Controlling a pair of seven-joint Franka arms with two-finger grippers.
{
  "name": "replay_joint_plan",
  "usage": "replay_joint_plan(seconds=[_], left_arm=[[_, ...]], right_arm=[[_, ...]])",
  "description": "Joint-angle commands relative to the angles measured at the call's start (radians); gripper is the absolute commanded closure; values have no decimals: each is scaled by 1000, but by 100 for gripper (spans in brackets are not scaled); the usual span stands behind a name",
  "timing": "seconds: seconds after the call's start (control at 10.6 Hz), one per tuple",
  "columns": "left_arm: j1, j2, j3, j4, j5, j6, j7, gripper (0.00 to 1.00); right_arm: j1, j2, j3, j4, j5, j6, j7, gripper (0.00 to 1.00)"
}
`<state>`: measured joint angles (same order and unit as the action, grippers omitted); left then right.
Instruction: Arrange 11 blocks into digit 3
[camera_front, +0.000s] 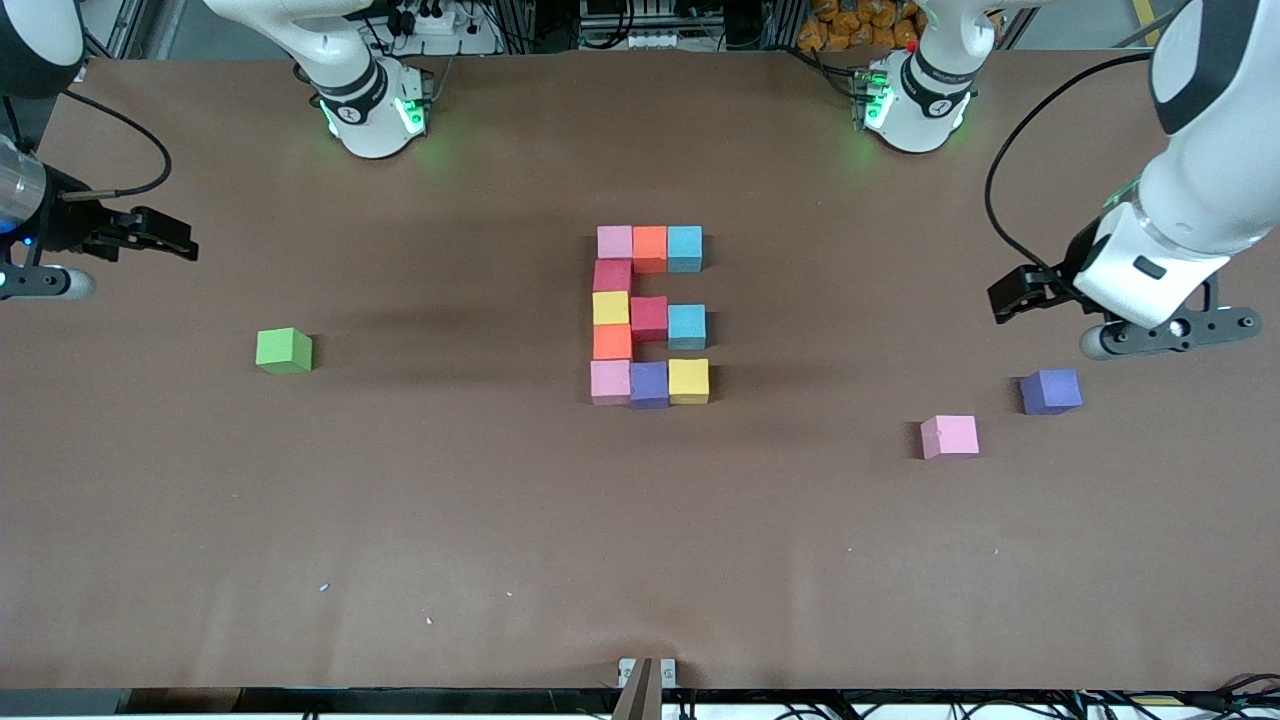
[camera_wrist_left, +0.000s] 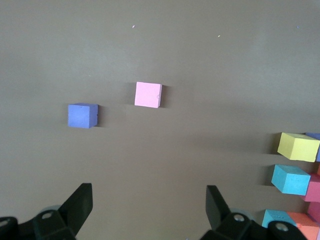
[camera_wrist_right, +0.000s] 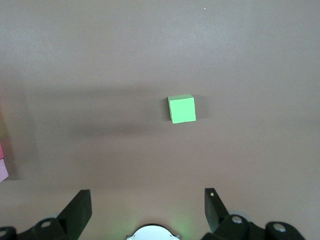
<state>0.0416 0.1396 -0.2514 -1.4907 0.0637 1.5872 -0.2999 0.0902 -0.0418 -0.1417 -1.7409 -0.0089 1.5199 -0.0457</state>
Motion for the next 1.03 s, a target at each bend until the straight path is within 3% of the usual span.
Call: replay_joint_plan(seconds=[0.0, 0.28, 0.47, 0.66, 0.94], left_arm=[[9, -41, 21, -37, -71, 8, 50, 0], [0, -75, 23, -42, -41, 8, 204, 0], [-5, -121, 69, -49, -44, 4, 347, 0], [-11, -135, 107, -43, -64, -6, 340, 0], [-12, -149, 106, -43, -70, -42, 167, 0]], right_arm=[[14, -1, -6, 4, -19, -3, 7, 0], [25, -3, -6, 21, -25, 3, 7, 0], [26, -1, -6, 44, -39, 17, 6, 0], [28, 0, -6, 66, -34, 23, 6, 0], [29, 2, -6, 115, -25, 13, 20, 0]])
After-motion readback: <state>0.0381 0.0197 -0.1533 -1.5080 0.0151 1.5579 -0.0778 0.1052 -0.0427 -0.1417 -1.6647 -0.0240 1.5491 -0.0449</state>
